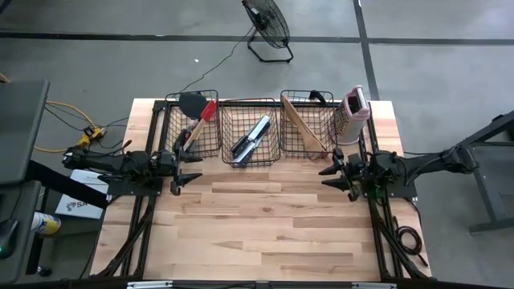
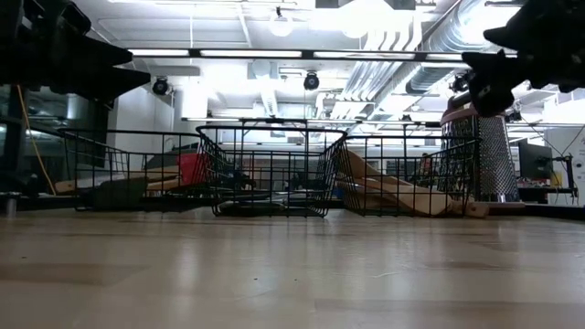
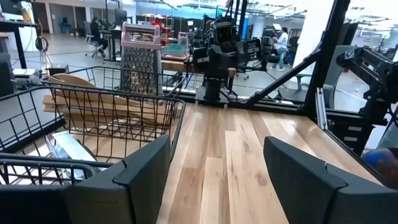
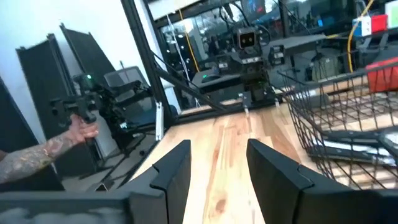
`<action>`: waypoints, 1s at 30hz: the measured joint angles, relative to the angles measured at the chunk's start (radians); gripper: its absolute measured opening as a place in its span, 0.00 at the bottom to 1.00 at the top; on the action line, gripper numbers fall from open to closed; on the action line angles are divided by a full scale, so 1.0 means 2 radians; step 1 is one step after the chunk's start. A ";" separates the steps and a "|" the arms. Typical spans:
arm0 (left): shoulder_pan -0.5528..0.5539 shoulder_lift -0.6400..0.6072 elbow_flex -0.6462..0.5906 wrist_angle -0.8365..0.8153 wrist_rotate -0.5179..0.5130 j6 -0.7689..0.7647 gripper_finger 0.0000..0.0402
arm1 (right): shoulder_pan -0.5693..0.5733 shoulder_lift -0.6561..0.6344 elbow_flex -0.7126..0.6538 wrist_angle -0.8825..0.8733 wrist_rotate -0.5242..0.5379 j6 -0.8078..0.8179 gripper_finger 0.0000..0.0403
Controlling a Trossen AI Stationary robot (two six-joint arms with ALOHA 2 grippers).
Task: Pick & Place Kitchen Items
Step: Return to Home Position
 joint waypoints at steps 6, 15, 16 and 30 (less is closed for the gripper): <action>0.000 0.000 0.000 -0.006 -0.008 0.007 0.63 | 0.000 -0.001 0.000 -0.005 0.009 -0.035 0.37; 0.000 0.000 0.000 -0.018 -0.024 0.017 0.63 | -0.021 -0.002 0.000 -0.130 0.009 -0.031 0.37; 0.000 0.000 0.000 -0.019 -0.024 0.017 0.63 | -0.024 -0.002 0.000 -0.137 0.008 -0.031 0.37; 0.000 0.005 0.000 -0.021 -0.069 0.008 0.63 | -0.066 -0.002 0.000 -0.159 0.011 -0.033 0.37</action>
